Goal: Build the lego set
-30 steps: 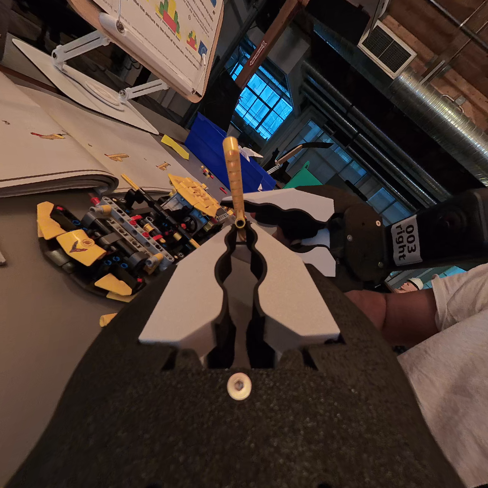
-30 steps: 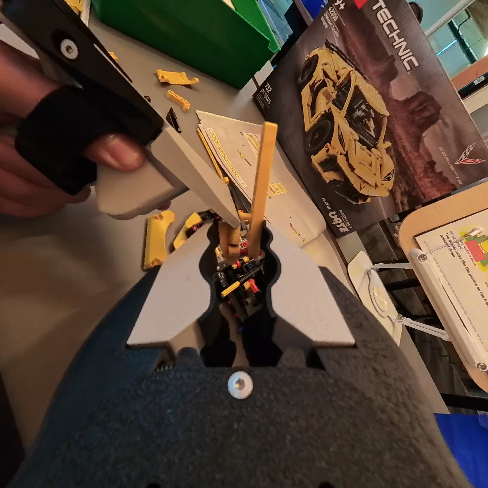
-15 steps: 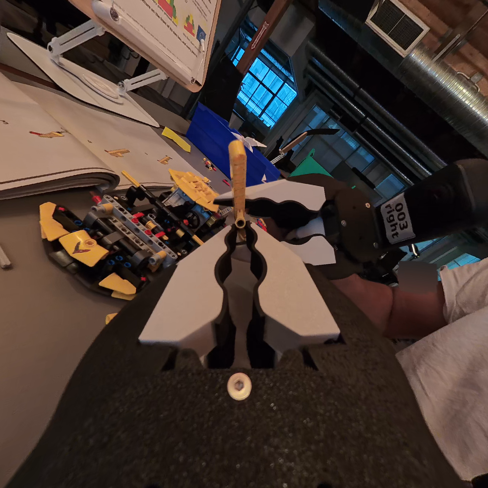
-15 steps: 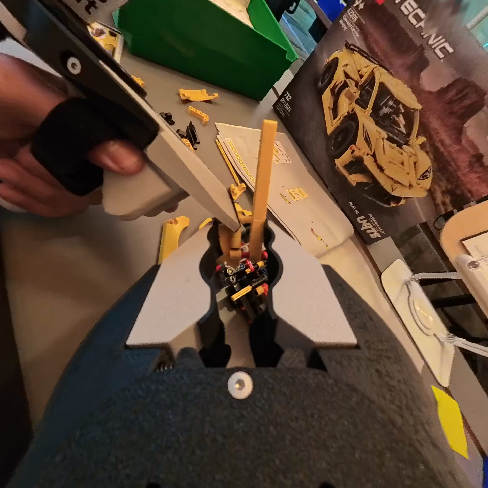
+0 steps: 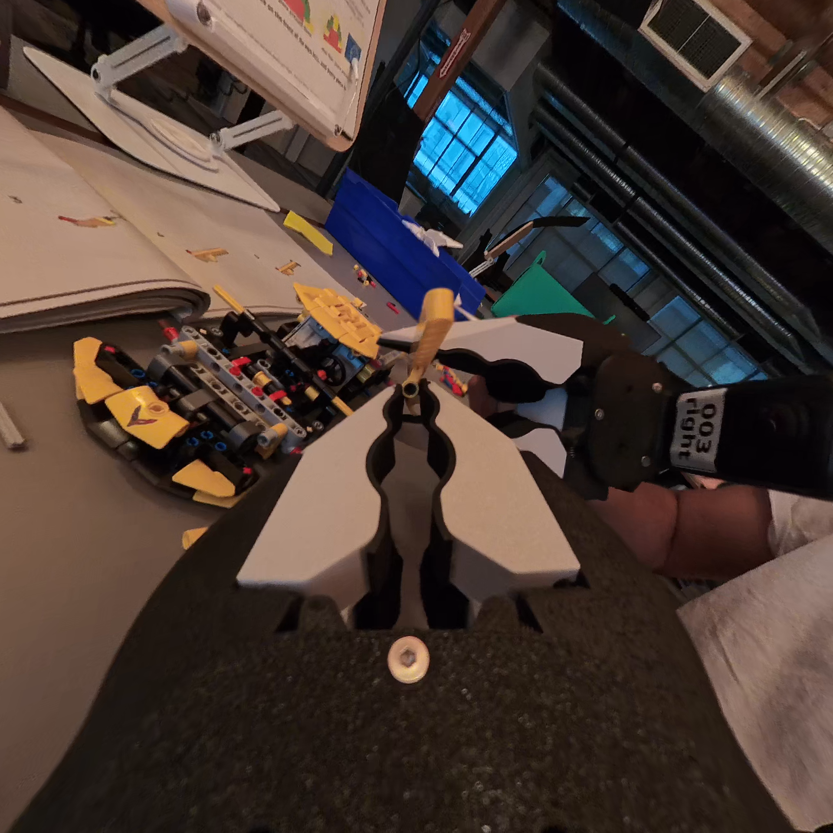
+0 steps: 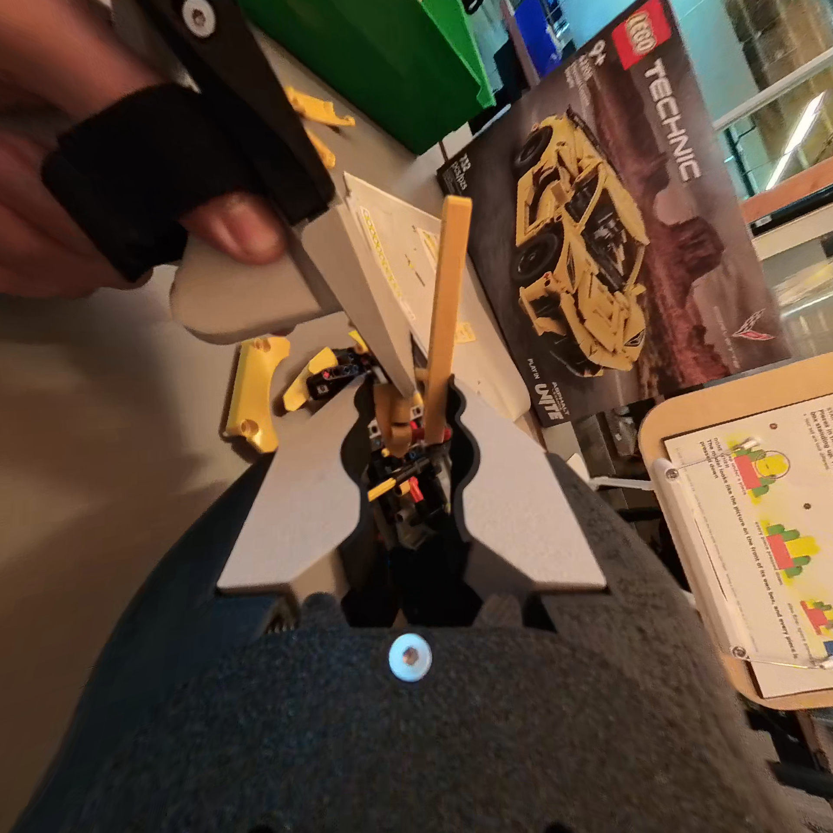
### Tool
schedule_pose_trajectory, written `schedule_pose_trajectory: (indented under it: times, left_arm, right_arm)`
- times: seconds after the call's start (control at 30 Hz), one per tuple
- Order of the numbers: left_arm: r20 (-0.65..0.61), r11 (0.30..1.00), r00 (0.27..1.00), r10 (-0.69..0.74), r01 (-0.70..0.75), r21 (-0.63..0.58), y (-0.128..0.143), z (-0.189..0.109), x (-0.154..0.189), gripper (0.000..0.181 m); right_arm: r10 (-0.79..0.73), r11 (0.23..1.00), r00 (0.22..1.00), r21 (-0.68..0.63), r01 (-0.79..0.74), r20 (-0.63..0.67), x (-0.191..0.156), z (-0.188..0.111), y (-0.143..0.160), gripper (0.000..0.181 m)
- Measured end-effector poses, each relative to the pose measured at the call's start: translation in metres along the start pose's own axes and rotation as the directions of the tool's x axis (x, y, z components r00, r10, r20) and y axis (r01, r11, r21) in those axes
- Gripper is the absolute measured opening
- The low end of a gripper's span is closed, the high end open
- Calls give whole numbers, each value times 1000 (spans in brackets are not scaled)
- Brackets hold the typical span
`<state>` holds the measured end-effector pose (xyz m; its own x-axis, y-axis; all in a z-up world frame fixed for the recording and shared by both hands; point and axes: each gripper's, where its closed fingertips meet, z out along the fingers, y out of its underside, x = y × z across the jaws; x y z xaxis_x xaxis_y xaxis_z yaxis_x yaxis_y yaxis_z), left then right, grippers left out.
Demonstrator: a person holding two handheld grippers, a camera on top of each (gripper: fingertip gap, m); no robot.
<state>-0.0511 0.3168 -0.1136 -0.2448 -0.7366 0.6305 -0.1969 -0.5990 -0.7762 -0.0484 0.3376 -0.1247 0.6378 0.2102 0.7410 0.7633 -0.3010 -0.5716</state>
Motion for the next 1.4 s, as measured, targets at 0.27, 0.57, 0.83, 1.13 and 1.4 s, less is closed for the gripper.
schedule_pose_trajectory:
  times: [0.27, 0.57, 0.83, 1.13, 1.4]
  left_arm:
    - [-114, 995, 989, -92, 95, 23, -10, -10, 8, 35]
    - [-13, 944, 947, 321, -321, -80, 2, -8, 15, 8]
    - [46, 775, 774, 632, -630, -53, -4, -10, 32, 7]
    - [318, 337, 309, 896, -941, -34, -26, -18, 54, 7]
    - [357, 332, 328, 874, -942, 53, -27, -11, 79, 7]
  right_arm:
    - [-353, 930, 904, 13, 367, -241, 25, -7, 9, 31]
    - [-535, 831, 807, 19, 556, -250, 9, -16, 12, 31]
    - [-131, 968, 984, 199, 153, -120, 17, -28, 1, 34]
    - [705, 146, 119, 20, -989, 699, 53, -54, -11, 68]
    - [342, -378, -326, -188, -906, 881, 56, -65, -54, 39]
